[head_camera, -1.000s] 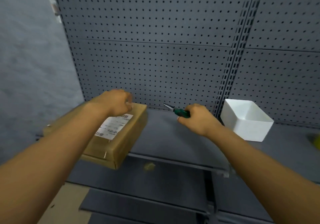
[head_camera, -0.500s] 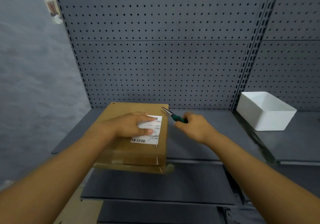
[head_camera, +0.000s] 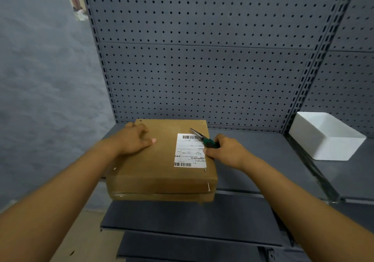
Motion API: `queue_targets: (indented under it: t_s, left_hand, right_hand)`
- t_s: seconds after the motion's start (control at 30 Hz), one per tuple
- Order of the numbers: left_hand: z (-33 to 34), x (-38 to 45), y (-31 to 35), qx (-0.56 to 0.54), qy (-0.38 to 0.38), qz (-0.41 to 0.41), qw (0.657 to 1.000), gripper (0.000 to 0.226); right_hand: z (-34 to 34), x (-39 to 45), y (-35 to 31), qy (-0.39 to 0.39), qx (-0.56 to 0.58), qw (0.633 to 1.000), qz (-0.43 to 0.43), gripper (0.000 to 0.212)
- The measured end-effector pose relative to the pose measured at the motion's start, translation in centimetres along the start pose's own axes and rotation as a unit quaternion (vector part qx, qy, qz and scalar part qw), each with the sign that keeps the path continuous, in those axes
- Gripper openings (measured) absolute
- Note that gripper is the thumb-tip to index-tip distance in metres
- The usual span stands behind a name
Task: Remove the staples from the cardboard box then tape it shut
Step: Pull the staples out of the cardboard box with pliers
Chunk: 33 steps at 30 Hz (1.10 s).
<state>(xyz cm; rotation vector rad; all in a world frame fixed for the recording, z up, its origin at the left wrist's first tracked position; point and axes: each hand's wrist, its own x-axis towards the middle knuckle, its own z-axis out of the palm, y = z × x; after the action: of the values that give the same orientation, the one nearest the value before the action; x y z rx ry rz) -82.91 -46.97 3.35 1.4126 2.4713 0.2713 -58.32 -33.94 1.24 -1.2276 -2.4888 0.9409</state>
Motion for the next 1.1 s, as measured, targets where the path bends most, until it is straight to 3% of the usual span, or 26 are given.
queue_targets:
  t_s: [0.2,0.47,0.63,0.7,0.77,0.83,0.9,1.1]
  left_hand:
    - [0.5,-1.8,0.4,0.047,0.018,-0.017,0.999,0.070]
    - [1.1,-2.6,2.7,0.144,0.069,0.002,0.987,0.053]
    - [-0.2,-3.1,3.2,0.166,-0.009,-0.021,0.986,0.059]
    - [-0.3,-3.2,3.1,0.208,0.008,0.021,0.978,0.062]
    - [0.1,-3.4,3.4,0.132,0.006,0.093,0.987,0.061]
    - [1.2,-3.4,4.4,0.026,-0.055,0.160,0.985,0.066]
    - [2.6,-3.1,5.6,0.019,-0.087,0.200,0.976,0.071]
    - [3.4,-2.9,7.4,0.045,-0.071,0.167,0.982,0.075]
  right_hand:
    - [-1.0,1.9,-0.8,0.023,-0.072,0.997,0.007,0.034]
    - [-4.0,1.2,-0.4,0.066,-0.062,0.996,0.008,0.035]
    - [-5.1,0.0,0.9,0.083,-0.044,0.996,0.004,0.031]
    - [-5.2,-0.3,1.1,0.088,-0.045,0.995,0.000,0.031]
    - [-5.2,-0.6,1.3,0.092,-0.043,0.995,-0.001,0.030]
    - [-5.3,-0.8,1.5,0.095,-0.032,0.995,0.005,0.030]
    - [-5.4,-1.0,1.9,0.099,-0.027,0.995,0.015,0.031]
    - [-5.8,-1.7,3.4,0.117,0.001,0.992,0.037,0.034]
